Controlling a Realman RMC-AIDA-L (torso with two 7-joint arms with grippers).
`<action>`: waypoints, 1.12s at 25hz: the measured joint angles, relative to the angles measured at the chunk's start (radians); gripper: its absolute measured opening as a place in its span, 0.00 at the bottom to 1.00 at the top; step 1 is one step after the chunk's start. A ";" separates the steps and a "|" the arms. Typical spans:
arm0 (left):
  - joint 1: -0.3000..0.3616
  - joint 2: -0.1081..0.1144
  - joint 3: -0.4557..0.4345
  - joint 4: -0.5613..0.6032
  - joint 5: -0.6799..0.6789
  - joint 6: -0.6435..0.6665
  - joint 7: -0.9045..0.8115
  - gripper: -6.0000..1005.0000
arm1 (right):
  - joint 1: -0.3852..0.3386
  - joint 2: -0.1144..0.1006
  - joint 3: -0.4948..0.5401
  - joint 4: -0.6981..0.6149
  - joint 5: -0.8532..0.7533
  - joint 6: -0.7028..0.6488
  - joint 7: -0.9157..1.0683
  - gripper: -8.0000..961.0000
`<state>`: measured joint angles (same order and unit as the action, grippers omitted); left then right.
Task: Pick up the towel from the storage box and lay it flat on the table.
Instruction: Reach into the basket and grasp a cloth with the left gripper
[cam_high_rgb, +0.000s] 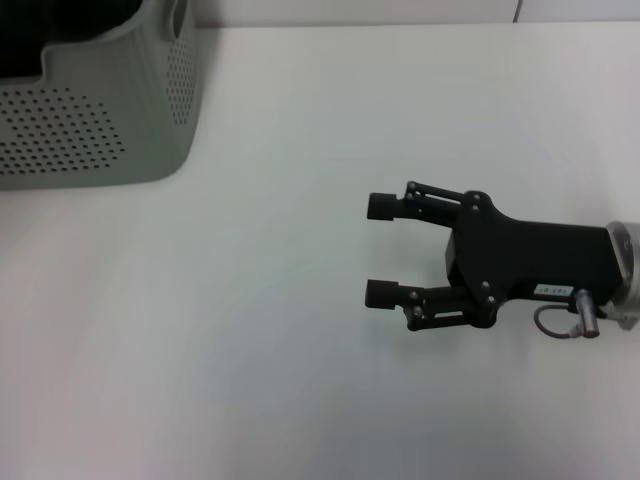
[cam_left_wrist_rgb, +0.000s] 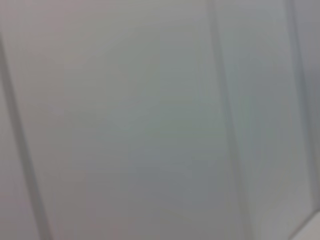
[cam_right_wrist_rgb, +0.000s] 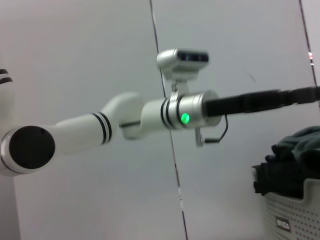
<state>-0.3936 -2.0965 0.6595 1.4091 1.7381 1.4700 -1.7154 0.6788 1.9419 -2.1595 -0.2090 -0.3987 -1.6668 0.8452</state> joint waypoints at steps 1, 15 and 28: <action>0.000 0.000 0.010 0.038 0.038 -0.042 -0.024 0.62 | -0.007 0.001 0.001 0.000 0.002 0.003 0.000 0.91; 0.055 0.011 0.038 0.223 0.397 -0.161 -0.059 0.62 | -0.059 -0.001 0.034 0.000 0.005 0.019 -0.001 0.91; 0.052 0.004 0.075 0.233 0.598 -0.247 -0.050 0.61 | -0.081 0.005 0.087 0.000 0.004 0.005 0.005 0.91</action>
<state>-0.3421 -2.0926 0.7347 1.6423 2.3357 1.2230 -1.7654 0.5974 1.9467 -2.0723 -0.2088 -0.3950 -1.6621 0.8498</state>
